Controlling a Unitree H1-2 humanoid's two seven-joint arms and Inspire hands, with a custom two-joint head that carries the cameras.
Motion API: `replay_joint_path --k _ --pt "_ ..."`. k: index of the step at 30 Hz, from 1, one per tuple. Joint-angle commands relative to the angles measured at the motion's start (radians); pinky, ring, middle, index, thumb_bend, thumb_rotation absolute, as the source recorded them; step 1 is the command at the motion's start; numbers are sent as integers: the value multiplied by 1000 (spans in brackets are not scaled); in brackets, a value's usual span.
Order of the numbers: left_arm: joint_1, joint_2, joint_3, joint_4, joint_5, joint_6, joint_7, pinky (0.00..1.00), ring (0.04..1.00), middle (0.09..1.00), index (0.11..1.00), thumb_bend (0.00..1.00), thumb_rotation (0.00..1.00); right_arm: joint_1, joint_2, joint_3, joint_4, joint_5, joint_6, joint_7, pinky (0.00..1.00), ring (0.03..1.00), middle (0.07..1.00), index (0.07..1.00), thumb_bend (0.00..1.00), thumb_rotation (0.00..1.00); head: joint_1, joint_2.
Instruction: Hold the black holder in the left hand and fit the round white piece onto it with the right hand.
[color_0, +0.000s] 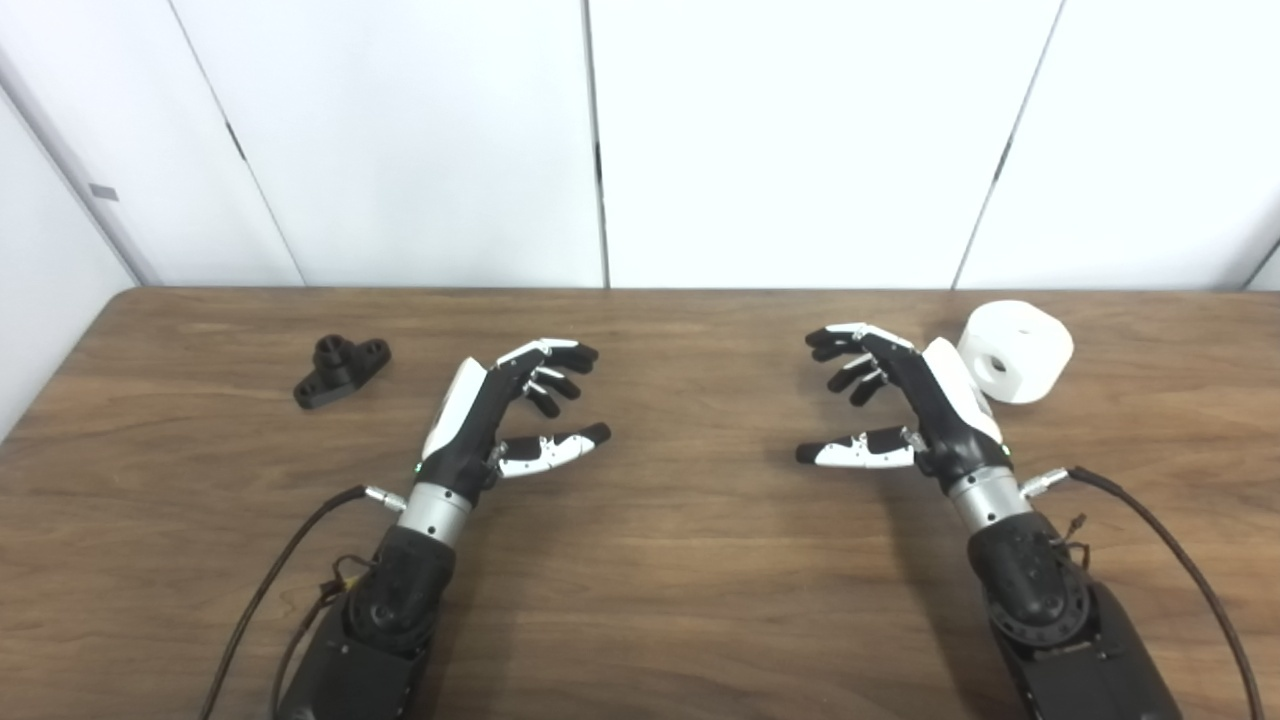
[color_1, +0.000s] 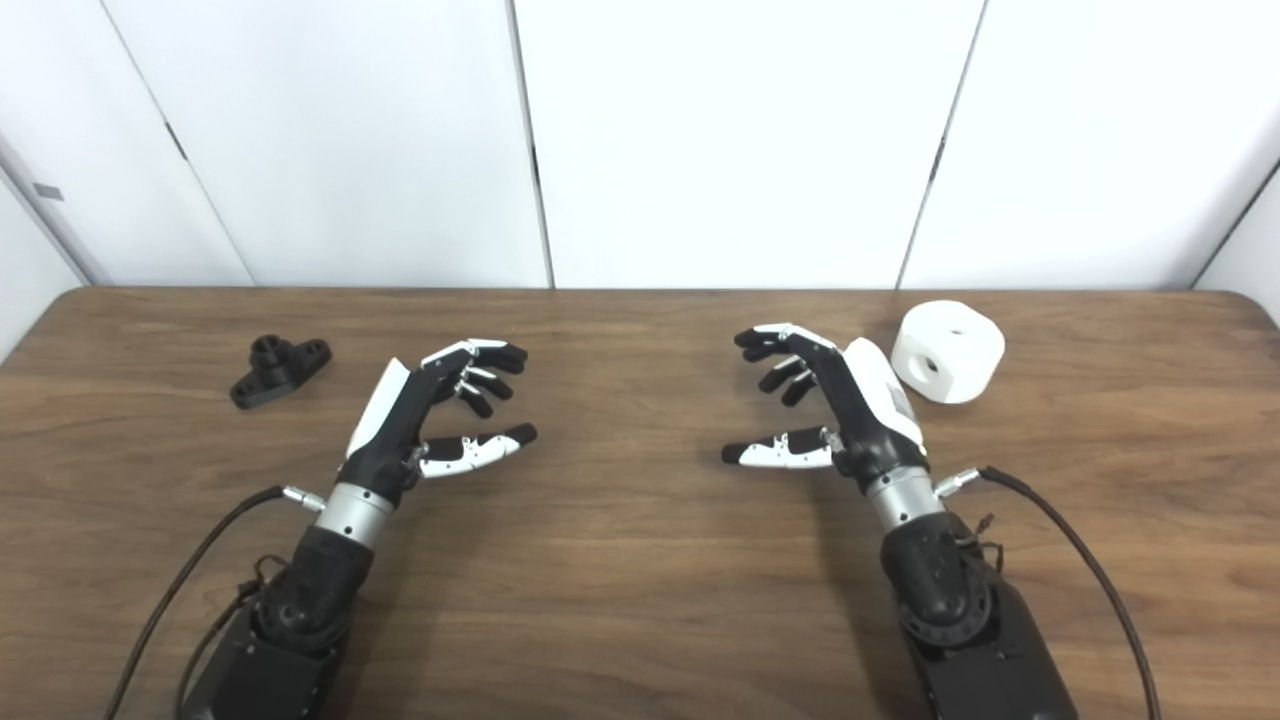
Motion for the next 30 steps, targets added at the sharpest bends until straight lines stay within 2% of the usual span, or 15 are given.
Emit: replay_joint_path --k 1,8,13,20,24,27,30 --pt "-37 10 7 -29 -1 -10 7 494 607 702 702 683 106 -34 -9 -5 -34 1 -28 -13 462 579 697 718 689 38 1 0" --pt "-35 9 6 -33 -1 -5 5 491 607 703 703 680 93 -29 -7 -5 -38 0 -27 -14 465 581 701 716 688 44 0 2" --pt "-37 10 3 -21 5 -31 14 477 607 709 700 679 80 -29 -8 -6 -36 -1 -28 -15 466 581 700 714 687 47 5 -2" --pt "-42 -10 -10 -9 30 -31 28 485 623 714 703 675 100 -22 -23 -17 -42 19 -39 -8 483 584 694 714 695 21 135 -24" --pt "-38 -25 -15 -17 38 -5 27 482 629 716 703 679 98 -15 -39 -23 -50 37 -53 1 470 578 697 715 695 1 172 -35" --pt "-34 -41 -16 -26 44 25 26 494 636 715 702 700 108 -8 -52 -27 -52 45 -60 1 467 567 683 712 693 0 227 -55" --pt "-35 -48 -21 -19 57 22 34 496 637 710 703 698 100 -4 -59 -31 -49 53 -66 -3 489 585 685 711 699 0 248 -65"
